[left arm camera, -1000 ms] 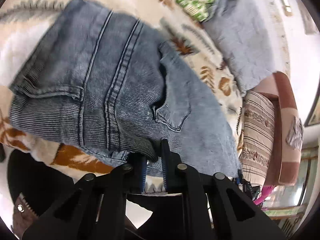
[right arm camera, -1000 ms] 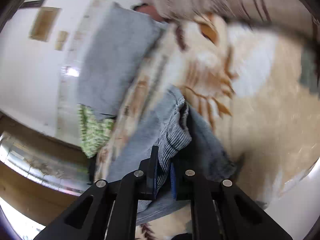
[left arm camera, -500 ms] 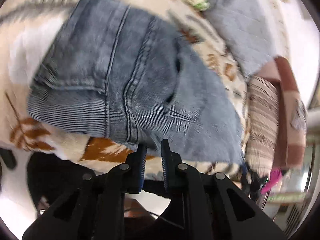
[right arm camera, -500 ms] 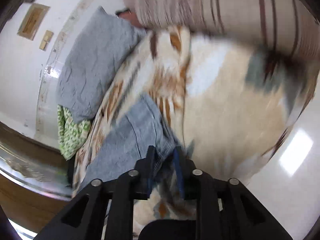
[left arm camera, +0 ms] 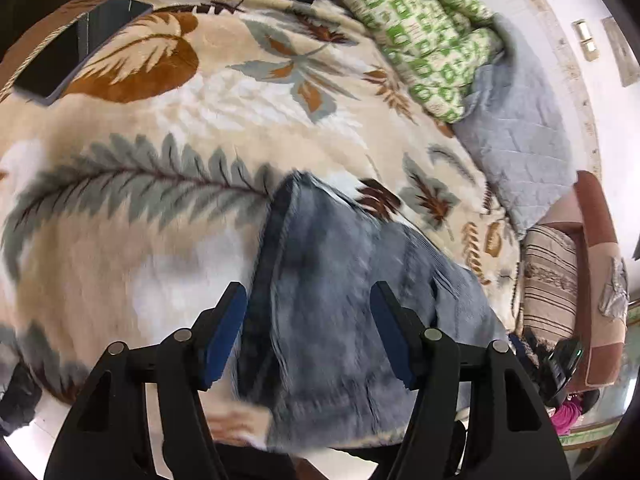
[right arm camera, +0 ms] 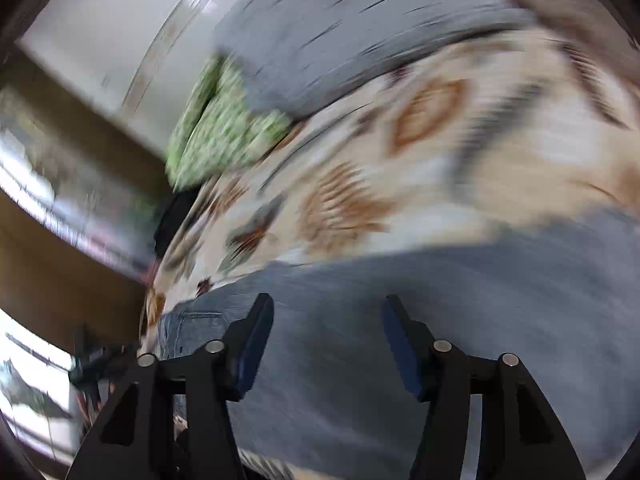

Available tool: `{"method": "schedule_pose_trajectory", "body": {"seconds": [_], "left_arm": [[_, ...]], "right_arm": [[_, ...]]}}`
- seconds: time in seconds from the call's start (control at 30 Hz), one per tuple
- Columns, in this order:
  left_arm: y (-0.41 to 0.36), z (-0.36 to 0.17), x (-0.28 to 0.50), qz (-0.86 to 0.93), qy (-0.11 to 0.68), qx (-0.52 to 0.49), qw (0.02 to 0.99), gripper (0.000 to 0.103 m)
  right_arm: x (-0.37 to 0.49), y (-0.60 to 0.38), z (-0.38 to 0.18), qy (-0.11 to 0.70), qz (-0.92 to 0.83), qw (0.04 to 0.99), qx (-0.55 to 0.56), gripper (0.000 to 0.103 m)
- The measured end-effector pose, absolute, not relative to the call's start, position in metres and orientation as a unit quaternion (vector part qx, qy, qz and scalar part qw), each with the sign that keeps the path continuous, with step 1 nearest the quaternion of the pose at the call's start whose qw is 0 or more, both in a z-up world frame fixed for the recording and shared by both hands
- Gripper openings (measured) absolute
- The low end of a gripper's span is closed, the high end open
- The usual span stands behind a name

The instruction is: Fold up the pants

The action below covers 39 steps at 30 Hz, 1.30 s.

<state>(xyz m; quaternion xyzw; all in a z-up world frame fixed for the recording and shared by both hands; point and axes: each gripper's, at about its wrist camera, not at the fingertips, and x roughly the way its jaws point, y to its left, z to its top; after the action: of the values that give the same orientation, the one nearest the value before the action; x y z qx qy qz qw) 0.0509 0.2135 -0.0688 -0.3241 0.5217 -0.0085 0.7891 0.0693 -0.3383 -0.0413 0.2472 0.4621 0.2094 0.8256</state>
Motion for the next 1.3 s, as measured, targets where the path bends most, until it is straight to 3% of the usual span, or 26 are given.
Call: {"method": "schedule_pose_trajectory", "body": {"seconds": [0.23,0.27,0.3,0.47,0.6,0.63,0.73,0.8,0.87,0.9,1.07,1.3], "left_arm": [[0.219,-0.108,0.081,-0.049,0.566,-0.359,0.740,0.064],[0.216,-0.105,0.080,-0.056,0.564,-0.360,0.741,0.064],[0.214,-0.101,0.078,-0.069,0.558,-0.364,0.743,0.063],[0.194,-0.085,0.079,-0.086,0.537,-0.321,0.775,0.063],[0.191,-0.098,0.085,-0.051,0.562,-0.312,0.764,0.060],[0.193,-0.090,0.081,-0.051,0.555,-0.316,0.768,0.059],[0.203,-0.068,0.055,-0.052,0.530,-0.323,0.782,0.059],[0.203,-0.057,0.035,-0.072,0.521,-0.328,0.784,0.060],[0.197,-0.049,0.007,-0.105,0.514,-0.340,0.780,0.066],[0.193,-0.049,-0.008,-0.119,0.512,-0.345,0.778,0.071],[0.170,-0.069,-0.050,-0.157,0.516,-0.404,0.739,0.073],[0.161,-0.094,-0.025,-0.123,0.525,-0.455,0.709,0.073]], "right_arm": [[0.148,-0.238,-0.089,0.542,0.237,0.790,0.162,0.060],[0.152,-0.228,-0.097,0.556,0.258,0.775,0.155,0.029],[0.151,-0.221,-0.098,0.561,0.275,0.768,0.140,0.007],[0.133,-0.191,-0.055,0.500,0.302,0.811,0.029,0.001],[0.148,-0.189,-0.088,0.544,0.244,0.803,-0.004,0.001],[0.145,-0.194,-0.089,0.543,0.237,0.805,0.000,0.006],[0.126,-0.220,-0.069,0.515,0.240,0.820,0.074,0.008],[0.108,-0.237,-0.052,0.500,0.244,0.824,0.110,0.018],[0.083,-0.248,-0.041,0.490,0.251,0.824,0.131,0.043],[0.073,-0.252,-0.038,0.488,0.255,0.823,0.140,0.048],[0.020,-0.251,-0.041,0.505,0.292,0.791,0.186,0.054],[-0.023,-0.232,-0.057,0.540,0.318,0.754,0.199,0.056]]}}
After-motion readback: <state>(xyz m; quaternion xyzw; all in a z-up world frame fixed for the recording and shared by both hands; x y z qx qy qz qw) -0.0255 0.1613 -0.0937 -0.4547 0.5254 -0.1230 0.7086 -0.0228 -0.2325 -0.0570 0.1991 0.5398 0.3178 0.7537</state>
